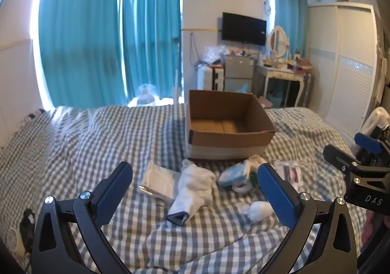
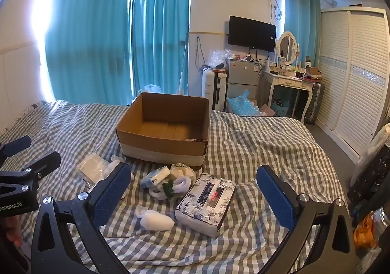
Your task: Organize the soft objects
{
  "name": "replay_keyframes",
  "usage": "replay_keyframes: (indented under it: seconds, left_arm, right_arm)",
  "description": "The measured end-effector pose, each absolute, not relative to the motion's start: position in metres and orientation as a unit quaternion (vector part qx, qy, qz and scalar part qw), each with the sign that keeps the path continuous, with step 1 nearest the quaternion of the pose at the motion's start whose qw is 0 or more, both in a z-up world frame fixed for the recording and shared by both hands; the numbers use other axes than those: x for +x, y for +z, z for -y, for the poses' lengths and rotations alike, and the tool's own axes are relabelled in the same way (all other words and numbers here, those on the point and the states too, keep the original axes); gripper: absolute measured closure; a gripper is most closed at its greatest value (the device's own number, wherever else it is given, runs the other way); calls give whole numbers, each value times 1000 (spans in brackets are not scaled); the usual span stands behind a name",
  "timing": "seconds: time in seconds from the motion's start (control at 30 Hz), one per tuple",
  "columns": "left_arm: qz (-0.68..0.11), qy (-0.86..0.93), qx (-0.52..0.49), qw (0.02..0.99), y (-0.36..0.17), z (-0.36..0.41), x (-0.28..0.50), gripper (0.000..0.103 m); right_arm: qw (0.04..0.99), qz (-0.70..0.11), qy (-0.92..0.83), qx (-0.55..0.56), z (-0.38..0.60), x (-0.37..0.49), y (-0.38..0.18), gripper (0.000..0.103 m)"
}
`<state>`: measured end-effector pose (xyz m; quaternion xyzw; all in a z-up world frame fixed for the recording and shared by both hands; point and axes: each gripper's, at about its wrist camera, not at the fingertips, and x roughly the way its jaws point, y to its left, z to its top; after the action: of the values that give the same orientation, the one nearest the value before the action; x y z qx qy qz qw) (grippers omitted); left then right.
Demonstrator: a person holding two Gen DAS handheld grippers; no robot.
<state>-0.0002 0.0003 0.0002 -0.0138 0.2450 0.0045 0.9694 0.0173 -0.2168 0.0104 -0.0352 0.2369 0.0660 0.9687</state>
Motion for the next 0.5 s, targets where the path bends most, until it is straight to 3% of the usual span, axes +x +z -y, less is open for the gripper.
replay_keyframes:
  seconds: [0.5]
  left_arm:
    - [-246,4,-7,969,0,1,1,0]
  right_arm:
    - [968,-238,67,-34,217,18,11,0]
